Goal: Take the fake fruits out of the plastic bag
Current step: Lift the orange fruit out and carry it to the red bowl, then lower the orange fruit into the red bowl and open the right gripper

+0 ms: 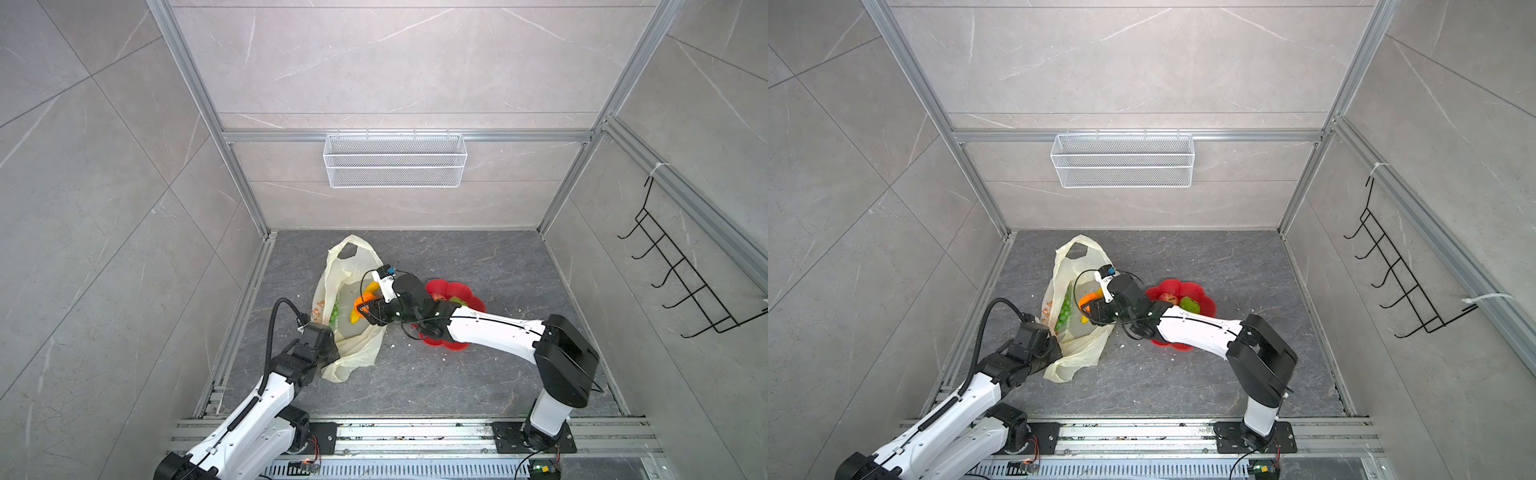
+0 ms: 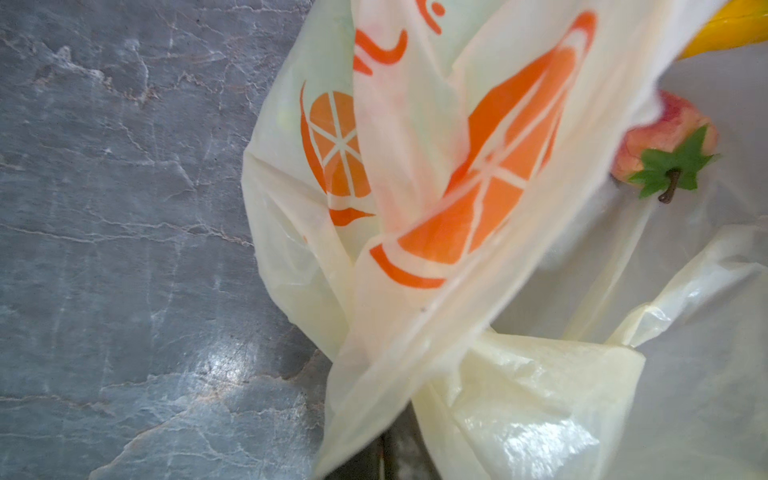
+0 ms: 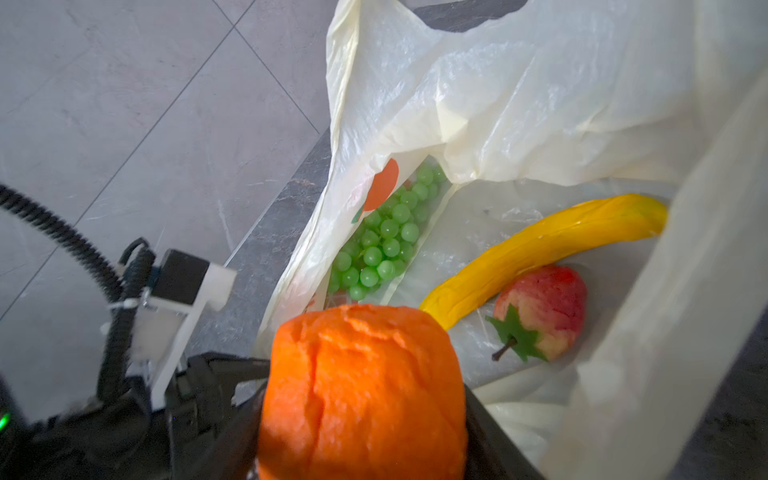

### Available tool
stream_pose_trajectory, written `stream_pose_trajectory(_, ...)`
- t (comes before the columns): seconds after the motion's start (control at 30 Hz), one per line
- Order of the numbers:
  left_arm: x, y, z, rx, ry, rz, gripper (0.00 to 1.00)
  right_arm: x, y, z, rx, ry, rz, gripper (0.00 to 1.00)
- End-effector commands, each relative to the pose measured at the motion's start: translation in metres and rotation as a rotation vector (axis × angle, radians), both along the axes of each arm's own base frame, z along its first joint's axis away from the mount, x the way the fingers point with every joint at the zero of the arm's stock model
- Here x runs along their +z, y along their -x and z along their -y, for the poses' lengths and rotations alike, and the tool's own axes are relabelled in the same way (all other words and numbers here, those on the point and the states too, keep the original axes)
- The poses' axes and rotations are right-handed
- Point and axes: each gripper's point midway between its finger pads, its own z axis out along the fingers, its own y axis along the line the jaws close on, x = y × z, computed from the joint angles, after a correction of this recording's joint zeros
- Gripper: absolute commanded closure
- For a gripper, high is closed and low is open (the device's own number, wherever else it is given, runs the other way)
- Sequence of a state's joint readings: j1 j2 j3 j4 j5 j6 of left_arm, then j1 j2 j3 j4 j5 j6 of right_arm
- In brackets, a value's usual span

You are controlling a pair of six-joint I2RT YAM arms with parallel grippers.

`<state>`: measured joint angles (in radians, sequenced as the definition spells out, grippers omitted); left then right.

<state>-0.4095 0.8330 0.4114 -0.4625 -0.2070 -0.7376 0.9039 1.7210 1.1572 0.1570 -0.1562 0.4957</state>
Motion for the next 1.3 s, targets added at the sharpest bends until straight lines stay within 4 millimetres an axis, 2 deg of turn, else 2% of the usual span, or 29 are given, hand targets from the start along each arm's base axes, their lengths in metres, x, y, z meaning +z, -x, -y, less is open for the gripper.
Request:
stream_pose_trajectory(0.0, 0.018, -0.013, 0.003, -0.025, -0.001, 0.056, 1.00, 0.025, 0.000, 0.019, 0.010, -0.101, 0.029, 0.40)
stream_pose_trajectory(0.23, 0.018, -0.014, 0.005, -0.035, 0.001, 0.054, 1.00, 0.026, 0.013, 0.073, -0.054, -0.064, 0.100, 0.40)
stream_pose_trajectory(0.43, 0.017, -0.014, 0.006, -0.036, 0.003, 0.055, 1.00, 0.024, 0.012, 0.134, -0.244, 0.010, 0.166, 0.39)
stream_pose_trajectory(0.67, 0.017, -0.013, 0.006, -0.036, 0.006, 0.053, 1.00, -0.011, 0.001, 0.213, -0.537, 0.109, 0.118, 0.39)
stream_pose_trajectory(0.87, 0.017, -0.013, 0.006, -0.034, 0.006, 0.052, 1.00, -0.037, 0.004, 0.265, -0.731, 0.170, 0.056, 0.39)
stream_pose_trajectory(1.1, 0.016, -0.013, 0.006, -0.034, 0.006, 0.050, 1.00, -0.058, 0.003, 0.301, -0.858, 0.213, -0.005, 0.38)
stream_pose_trajectory(1.27, 0.016, -0.012, 0.006, -0.036, 0.007, 0.049, 1.00, -0.085, -0.002, 0.312, -0.887, 0.267, -0.090, 0.38)
